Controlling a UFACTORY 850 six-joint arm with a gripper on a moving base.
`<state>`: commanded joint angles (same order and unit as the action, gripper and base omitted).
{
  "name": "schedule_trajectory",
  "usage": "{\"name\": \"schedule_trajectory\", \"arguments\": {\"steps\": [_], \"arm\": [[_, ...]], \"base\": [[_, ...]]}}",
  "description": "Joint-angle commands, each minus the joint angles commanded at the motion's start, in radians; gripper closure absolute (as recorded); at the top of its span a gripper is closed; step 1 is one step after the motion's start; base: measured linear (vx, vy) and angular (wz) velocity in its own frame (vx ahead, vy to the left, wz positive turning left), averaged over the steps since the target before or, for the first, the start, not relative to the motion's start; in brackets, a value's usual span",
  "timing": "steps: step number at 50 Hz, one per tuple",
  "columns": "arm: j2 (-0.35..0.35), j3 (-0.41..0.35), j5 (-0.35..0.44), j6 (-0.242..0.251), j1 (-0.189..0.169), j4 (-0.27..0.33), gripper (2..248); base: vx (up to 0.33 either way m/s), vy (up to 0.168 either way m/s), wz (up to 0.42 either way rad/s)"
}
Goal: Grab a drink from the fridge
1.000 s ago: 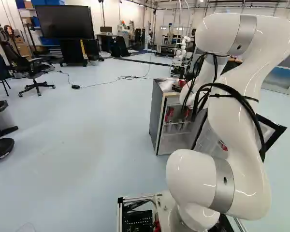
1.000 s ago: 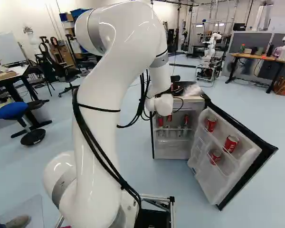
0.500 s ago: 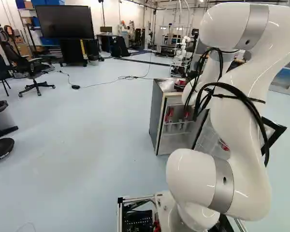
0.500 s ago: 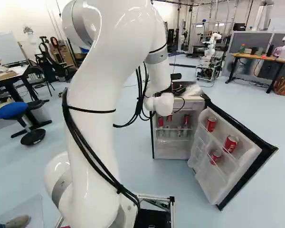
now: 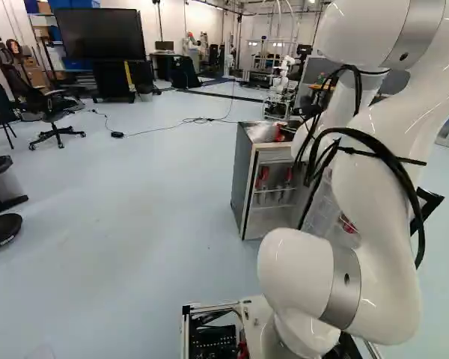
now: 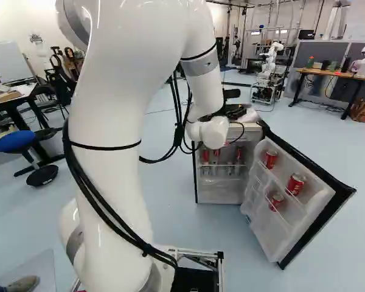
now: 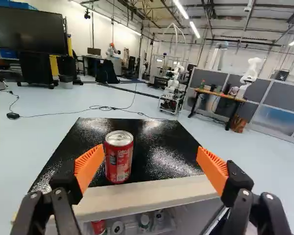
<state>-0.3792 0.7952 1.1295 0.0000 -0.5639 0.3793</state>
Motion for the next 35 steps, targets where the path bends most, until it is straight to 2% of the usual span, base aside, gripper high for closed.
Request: {"name": "schedule_trajectory", "arguments": {"steps": [14, 35], "arm": [[0.007, 0.028, -0.048, 0.0, -0.036, -0.013, 3], [0.008, 0.078, -0.21, 0.0, -0.088, -0.071, 3]], "base": [[0.0, 0.0, 0.0], [0.0, 0.0, 0.0]]}}
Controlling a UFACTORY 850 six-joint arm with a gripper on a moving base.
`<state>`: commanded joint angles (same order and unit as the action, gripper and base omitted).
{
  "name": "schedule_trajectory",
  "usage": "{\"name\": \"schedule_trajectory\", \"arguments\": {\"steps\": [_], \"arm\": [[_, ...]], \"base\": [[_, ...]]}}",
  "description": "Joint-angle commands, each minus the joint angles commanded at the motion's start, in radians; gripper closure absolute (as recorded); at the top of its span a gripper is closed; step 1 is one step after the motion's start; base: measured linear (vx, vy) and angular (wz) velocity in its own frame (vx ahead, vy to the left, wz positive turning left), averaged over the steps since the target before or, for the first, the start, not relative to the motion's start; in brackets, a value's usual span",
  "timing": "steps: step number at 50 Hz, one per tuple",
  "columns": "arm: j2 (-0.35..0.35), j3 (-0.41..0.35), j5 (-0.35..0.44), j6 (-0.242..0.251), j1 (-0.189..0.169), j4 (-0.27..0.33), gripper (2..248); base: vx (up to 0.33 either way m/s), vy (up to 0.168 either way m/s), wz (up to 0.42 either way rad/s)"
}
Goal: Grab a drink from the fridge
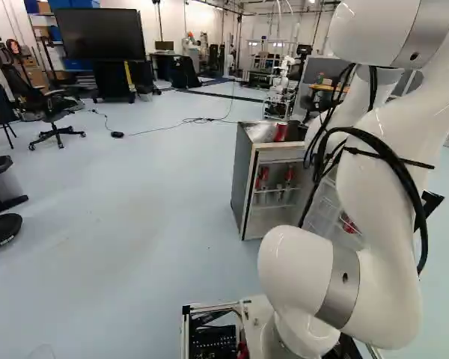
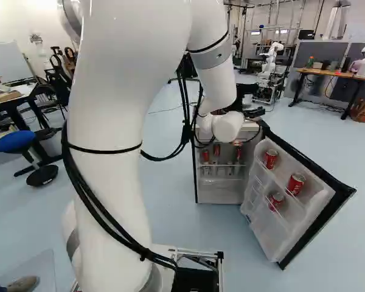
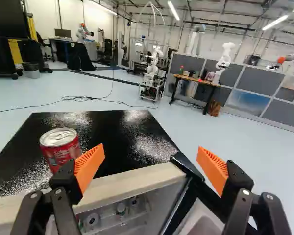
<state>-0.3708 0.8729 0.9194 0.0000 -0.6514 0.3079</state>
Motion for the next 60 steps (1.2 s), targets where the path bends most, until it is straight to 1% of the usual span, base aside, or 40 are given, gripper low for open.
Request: {"name": "schedule_trajectory", "arguments": {"steps": [10, 39, 47, 60], "arm": [[-0.002, 0.027, -0.088, 0.0, -0.024, -0.06, 3], [-0.016, 0.114, -0.335, 0.0, -0.089, -0.283, 3], [-0.022, 0.14, -0.392, 0.0, -0.106, -0.32, 3], [-0.032, 0.184, -0.477, 0.0, -0.134, -0.359, 3]], "base": [[0.0, 0.0, 0.0], [0.0, 0.0, 0.0], [0.0, 0.0, 0.0], [0.0, 0.0, 0.0]]}}
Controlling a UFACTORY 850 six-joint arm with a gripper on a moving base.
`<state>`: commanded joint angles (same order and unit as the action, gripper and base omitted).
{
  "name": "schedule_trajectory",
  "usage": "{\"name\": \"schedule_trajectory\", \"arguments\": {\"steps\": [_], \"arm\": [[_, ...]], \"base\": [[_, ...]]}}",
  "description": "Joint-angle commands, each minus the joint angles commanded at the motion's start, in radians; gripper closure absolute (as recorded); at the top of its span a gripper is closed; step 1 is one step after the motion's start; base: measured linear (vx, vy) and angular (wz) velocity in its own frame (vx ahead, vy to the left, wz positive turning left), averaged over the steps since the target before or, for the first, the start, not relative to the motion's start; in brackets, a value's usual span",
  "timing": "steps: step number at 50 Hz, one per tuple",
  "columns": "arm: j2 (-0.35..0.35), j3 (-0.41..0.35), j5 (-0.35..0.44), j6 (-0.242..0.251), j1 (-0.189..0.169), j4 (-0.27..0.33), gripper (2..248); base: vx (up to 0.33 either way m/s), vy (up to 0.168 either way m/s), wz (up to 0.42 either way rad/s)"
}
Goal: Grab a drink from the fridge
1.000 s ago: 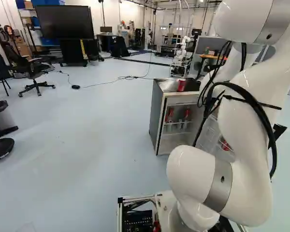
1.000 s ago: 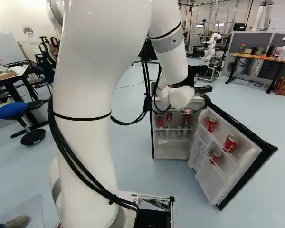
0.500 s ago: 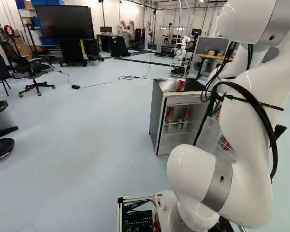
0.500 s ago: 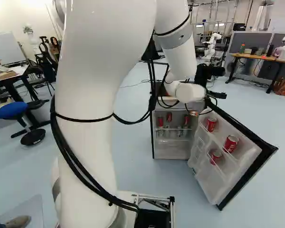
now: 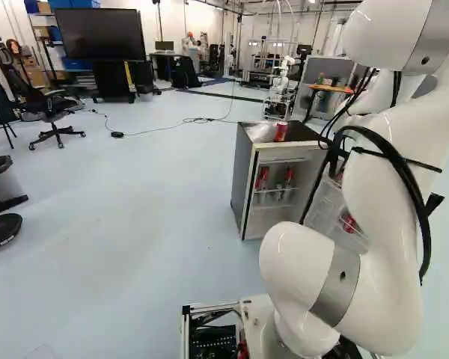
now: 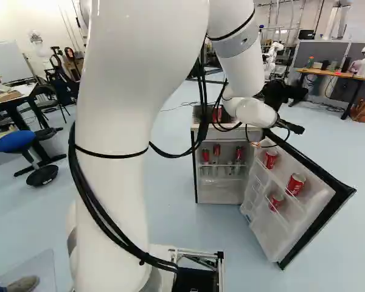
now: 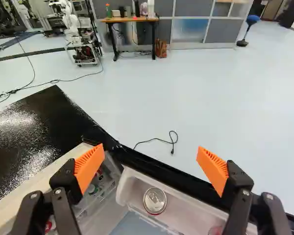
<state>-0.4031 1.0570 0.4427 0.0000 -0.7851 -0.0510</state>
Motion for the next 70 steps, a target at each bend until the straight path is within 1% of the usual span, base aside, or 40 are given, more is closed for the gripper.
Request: {"name": "schedule_trajectory", "arguments": {"steps": [19, 43, 70], "arm": [[-0.018, 0.068, -0.133, 0.0, -0.039, -0.051, 3], [-0.043, 0.156, -0.319, 0.0, -0.086, -0.116, 3], [-0.121, 0.266, -0.543, 0.0, -0.138, -0.186, 3]], "base": [[0.0, 0.0, 0.0], [0.0, 0.0, 0.0], [0.0, 0.0, 0.0]]}}
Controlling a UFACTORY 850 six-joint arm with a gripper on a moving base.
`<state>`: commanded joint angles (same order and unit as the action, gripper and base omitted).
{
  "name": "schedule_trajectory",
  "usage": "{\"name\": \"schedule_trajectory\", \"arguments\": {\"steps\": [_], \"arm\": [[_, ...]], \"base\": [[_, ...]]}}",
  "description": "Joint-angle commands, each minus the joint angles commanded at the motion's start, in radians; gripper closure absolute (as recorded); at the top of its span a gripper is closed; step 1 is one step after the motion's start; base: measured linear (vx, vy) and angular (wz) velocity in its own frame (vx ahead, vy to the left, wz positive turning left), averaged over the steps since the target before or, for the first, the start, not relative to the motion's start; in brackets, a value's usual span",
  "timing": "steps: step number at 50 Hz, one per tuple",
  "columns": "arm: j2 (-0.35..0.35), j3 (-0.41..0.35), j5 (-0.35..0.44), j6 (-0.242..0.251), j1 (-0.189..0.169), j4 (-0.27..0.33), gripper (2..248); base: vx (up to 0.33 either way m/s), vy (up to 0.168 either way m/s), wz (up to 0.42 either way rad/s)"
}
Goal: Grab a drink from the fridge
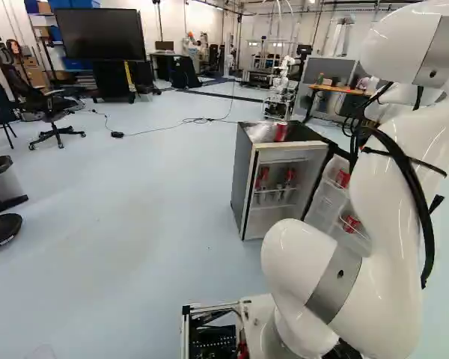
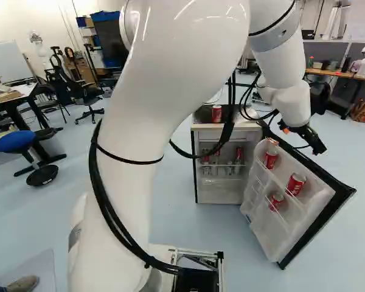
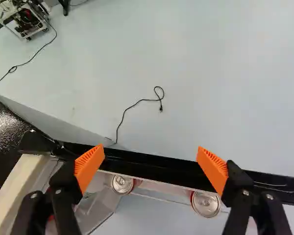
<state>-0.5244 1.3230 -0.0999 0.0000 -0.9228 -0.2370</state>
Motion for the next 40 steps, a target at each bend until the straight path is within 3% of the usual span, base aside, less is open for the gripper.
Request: {"name": "schedule_trajectory", "arguments": {"steps": [18, 40], "arm": [[-0.049, 0.066, -0.103, 0.0, -0.031, -0.02, 3], [-0.082, 0.112, -0.123, 0.0, -0.057, -0.021, 3]], "base": [[0.0, 0.0, 0.0], [0.0, 0.0, 0.0]]}}
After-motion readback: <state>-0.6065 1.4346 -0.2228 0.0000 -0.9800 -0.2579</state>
